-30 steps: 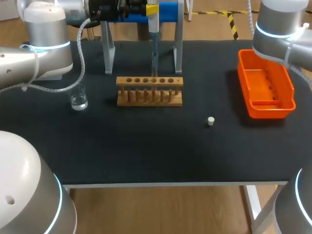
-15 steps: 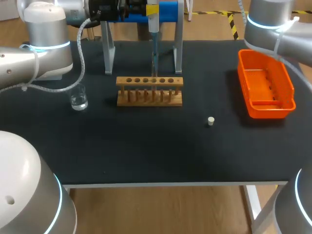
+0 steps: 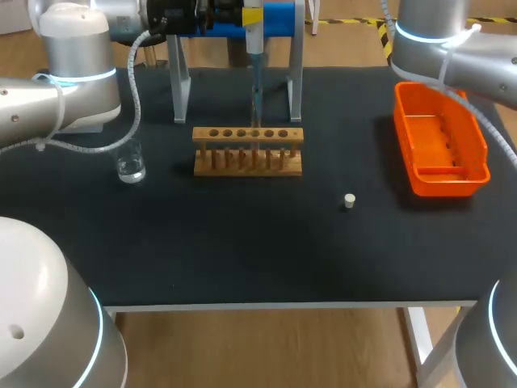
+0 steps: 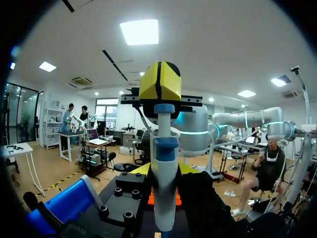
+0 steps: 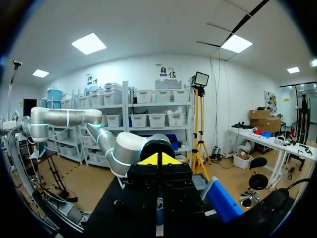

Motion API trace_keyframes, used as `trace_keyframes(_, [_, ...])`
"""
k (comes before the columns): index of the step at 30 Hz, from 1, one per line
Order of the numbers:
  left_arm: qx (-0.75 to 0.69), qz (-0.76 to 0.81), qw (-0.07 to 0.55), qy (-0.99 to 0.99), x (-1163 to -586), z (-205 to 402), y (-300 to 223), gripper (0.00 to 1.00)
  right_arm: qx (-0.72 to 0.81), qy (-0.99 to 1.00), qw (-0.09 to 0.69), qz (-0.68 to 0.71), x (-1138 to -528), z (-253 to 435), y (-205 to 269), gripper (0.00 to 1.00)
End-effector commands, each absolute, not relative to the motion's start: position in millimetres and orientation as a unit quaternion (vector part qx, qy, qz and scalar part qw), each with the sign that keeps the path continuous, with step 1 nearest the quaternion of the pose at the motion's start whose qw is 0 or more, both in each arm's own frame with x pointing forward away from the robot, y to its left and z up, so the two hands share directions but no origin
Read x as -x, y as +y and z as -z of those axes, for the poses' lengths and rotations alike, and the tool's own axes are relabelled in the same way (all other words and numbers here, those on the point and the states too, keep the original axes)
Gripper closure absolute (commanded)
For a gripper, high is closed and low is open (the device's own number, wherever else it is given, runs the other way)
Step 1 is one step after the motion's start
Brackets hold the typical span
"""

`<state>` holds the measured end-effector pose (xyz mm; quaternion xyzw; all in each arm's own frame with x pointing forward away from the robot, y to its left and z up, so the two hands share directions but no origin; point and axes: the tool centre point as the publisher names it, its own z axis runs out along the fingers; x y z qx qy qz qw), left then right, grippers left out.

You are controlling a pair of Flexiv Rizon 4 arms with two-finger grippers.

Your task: Invert the test tube, pick up the pipette, mount the tip to pipette, aspirate from beaker and dispense into the tube, eject the tip, return the pipette, and cap with the stopper.

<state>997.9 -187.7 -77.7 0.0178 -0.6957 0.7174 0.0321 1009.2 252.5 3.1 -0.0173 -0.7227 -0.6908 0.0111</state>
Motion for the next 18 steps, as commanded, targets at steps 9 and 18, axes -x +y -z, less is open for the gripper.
trace_keyframes(9, [-0.018, -0.718, 0.031, -0.695, -997.8, 77.8, -188.1, 1.0, 0.017, -0.726, 0.017, 0.687, -1011.1, 2.2, 254.3, 1.0])
trace_keyframes(18, [-0.018, -0.718, 0.031, -0.695, -997.8, 77.8, -188.1, 1.0, 0.022, -0.729, 0.022, 0.683, -1011.1, 13.0, 255.1, 1.0])
